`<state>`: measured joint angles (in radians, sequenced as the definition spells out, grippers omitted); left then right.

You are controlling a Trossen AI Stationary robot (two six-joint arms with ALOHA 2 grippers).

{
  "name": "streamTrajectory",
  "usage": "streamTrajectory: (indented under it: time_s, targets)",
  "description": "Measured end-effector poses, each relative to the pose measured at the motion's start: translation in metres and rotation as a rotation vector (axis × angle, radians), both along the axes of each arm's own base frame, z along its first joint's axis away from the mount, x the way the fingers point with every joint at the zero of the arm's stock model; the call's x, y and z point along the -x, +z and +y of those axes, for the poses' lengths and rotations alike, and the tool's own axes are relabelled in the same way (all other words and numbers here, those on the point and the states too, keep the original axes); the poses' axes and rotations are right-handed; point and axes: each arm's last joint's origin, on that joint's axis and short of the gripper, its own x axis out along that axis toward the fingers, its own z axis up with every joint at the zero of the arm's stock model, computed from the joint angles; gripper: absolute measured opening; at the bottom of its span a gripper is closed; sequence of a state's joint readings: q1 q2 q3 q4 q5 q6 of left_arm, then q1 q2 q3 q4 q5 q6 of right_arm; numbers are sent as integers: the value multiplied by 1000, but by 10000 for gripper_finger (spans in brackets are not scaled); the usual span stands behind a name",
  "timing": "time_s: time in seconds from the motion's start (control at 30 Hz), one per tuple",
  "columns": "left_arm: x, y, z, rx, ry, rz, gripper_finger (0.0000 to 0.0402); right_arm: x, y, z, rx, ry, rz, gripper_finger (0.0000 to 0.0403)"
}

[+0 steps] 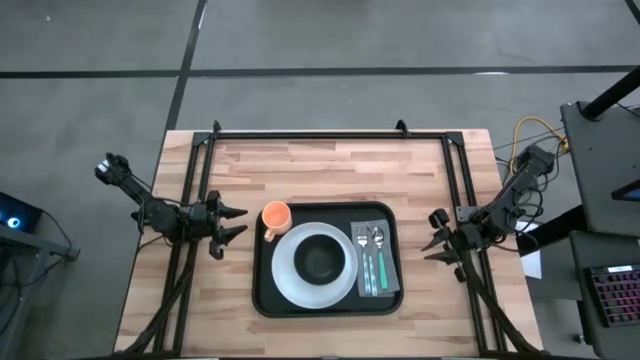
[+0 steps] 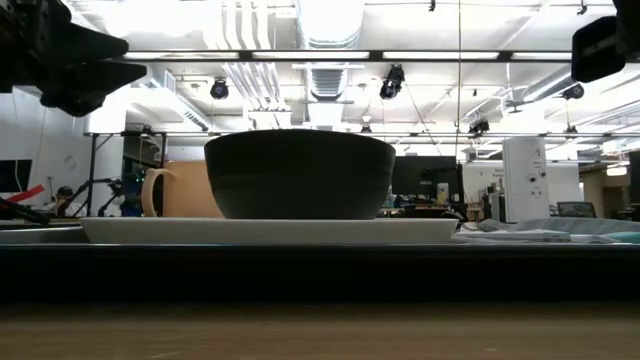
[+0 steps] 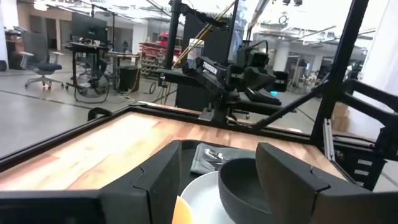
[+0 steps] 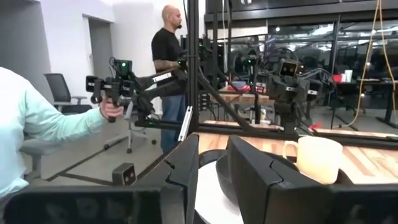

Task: Set up tray
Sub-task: Return to Home Position

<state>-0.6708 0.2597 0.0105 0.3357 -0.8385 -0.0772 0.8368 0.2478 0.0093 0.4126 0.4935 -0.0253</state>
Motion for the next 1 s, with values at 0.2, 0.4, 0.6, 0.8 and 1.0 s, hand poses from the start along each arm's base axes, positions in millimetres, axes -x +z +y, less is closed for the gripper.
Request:
streamTrajectory:
  time_s: [0.2, 0.4, 0.6, 0.8, 1.0]
  targets:
    - [1, 1, 2, 9, 39, -6, 187, -2, -8, -6, -55, -216, 100, 84]
    - [3, -8, 7, 42, 223, 51, 187, -2, -33, -20, -183, -607, 262, 86]
    - [3, -17, 7, 52, 230, 103, 187, -4, -36, -17, -181, -584, 288, 75]
    - [4, -21, 8, 77, 233, 116, 187, -5, -40, -16, -132, -600, 311, 68]
    - [4, -24, 8, 42, 246, 149, 187, -7, -46, -14, -71, -612, 339, 73]
